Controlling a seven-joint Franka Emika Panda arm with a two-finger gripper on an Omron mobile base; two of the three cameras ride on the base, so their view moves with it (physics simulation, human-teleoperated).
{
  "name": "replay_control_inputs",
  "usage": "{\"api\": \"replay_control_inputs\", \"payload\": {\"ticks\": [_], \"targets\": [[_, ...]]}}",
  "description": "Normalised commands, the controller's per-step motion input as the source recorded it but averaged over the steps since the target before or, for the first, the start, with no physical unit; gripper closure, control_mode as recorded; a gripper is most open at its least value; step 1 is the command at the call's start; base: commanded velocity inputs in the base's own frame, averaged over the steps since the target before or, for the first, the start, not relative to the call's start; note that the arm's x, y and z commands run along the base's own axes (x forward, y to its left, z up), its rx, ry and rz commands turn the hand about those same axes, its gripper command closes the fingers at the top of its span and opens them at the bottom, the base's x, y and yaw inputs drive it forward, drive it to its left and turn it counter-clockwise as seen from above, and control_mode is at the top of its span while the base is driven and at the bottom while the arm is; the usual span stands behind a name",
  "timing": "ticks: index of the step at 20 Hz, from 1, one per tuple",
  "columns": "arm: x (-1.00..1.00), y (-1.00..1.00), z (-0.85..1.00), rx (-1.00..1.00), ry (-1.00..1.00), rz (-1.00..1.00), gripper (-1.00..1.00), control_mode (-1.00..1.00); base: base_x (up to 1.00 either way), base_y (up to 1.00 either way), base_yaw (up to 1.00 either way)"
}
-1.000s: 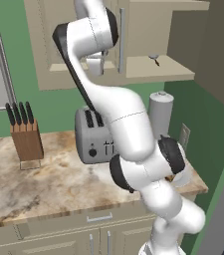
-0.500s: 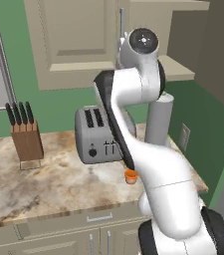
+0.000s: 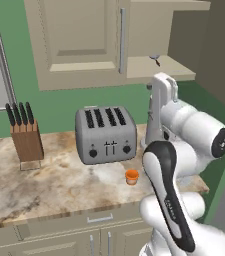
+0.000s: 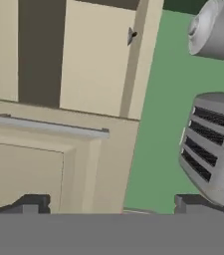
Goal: Pick the avocado and bread from the counter and place them on the plate. Then pick the jam from the cabinet and place it next to the plate. Lastly close the cabinet door.
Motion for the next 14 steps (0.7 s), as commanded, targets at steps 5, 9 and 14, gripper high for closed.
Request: {"api": "replay_control_inputs", "payload": {"ticks": [5, 9, 14], "targets": [[-1.00, -0.04, 0.17, 0.00, -0.45, 0.16, -1.00, -1.00, 0.00, 0.00, 0.00], [-1.00, 0.00, 0.35, 0.01, -0.36, 0.09, -1.00, -1.00, 0.00, 0.00, 0.00], [-1.00, -0.05, -0.10, 0.02, -0.11, -0.04, -1.00, -1.00, 0.00, 0.00, 0.00]]}}
